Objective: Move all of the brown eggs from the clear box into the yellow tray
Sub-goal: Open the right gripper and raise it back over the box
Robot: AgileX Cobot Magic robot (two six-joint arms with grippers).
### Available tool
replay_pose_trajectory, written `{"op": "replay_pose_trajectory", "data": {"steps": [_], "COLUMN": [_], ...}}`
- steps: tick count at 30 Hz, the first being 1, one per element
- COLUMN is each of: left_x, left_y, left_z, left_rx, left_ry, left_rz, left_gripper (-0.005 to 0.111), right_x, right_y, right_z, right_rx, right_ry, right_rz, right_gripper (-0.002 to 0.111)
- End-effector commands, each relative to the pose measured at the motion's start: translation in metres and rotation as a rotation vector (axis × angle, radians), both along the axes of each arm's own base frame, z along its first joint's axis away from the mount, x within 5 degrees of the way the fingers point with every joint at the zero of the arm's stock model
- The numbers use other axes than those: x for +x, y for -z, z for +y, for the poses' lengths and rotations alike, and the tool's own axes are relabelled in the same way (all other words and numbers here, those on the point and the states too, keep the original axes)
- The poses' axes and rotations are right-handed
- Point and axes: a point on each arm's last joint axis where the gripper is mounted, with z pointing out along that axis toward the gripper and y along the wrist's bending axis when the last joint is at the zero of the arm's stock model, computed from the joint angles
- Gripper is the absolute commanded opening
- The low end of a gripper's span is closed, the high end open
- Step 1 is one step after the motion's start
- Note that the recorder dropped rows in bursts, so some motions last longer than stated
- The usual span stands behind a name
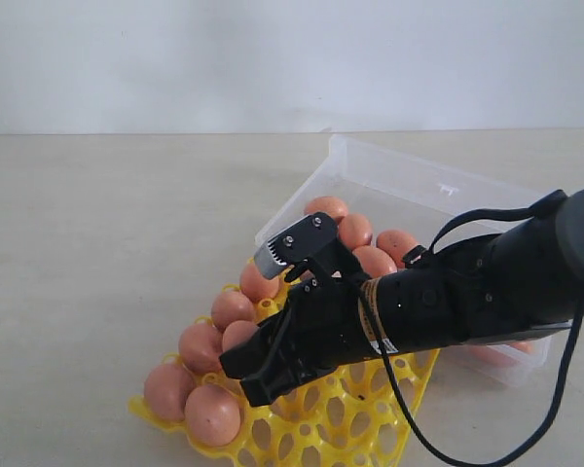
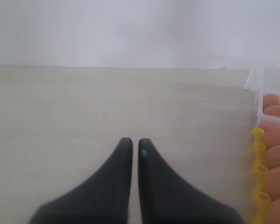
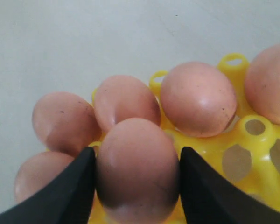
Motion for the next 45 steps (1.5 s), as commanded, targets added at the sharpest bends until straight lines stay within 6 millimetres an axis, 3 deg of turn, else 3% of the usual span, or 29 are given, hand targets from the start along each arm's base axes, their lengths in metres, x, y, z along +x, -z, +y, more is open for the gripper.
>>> {"op": "replay_pose_trajectory", "data": {"steps": [1,9,12,16,22,26,28,30,34,35,41,45], "left_x": [0.000,0.000,0.000,0.000,0.000,0.000,0.000,0.000,0.000,0.000,0.000,0.000], "left_y": [0.000,0.000,0.000,0.000,0.000,0.000,0.000,0.001,0.001,0.001,0.001,0.001], "left_z": [0.000,0.000,0.000,0.000,0.000,0.000,0.000,0.000,0.000,0.000,0.000,0.000], "left_rx": [0.004,0.004,0.004,0.004,0.004,0.004,0.004,0.004,0.004,0.004,0.004,0.004], "left_ry": [0.004,0.004,0.004,0.004,0.004,0.004,0.004,0.005,0.005,0.005,0.005,0.004], "left_rz": [-0.007,-0.007,-0.007,-0.007,-0.007,-0.007,-0.007,-0.005,-0.005,-0.005,-0.005,-0.007], "left_gripper": [0.004,0.004,0.004,0.004,0.004,0.004,0.004,0.004,0.004,0.004,0.004,0.004], "right_x": [-0.001,-0.001,-0.001,-0.001,-0.001,0.000,-0.001,-0.002,-0.003,-0.002,0.010,0.027], "right_y": [-0.003,-0.003,-0.003,-0.003,-0.004,-0.014,-0.026,-0.042,-0.083,-0.095,-0.158,-0.174], "right_z": [0.002,0.003,0.003,0.003,0.003,0.003,0.002,-0.001,-0.014,-0.019,-0.047,-0.065], "right_rx": [0.021,0.023,0.024,0.030,0.034,0.057,0.073,0.074,0.014,-0.018,-0.194,-0.364], "right_ry": [-0.016,-0.017,-0.016,-0.006,-0.004,-0.004,-0.004,0.010,0.087,0.116,0.365,0.601], "right_rz": [-0.006,-0.006,-0.004,0.009,0.009,-0.019,-0.052,-0.097,-0.239,-0.291,-0.473,-0.435], "right_gripper": [0.003,0.043,0.051,0.057,0.057,0.057,0.055,0.047,0.006,0.000,0.000,0.000]}}
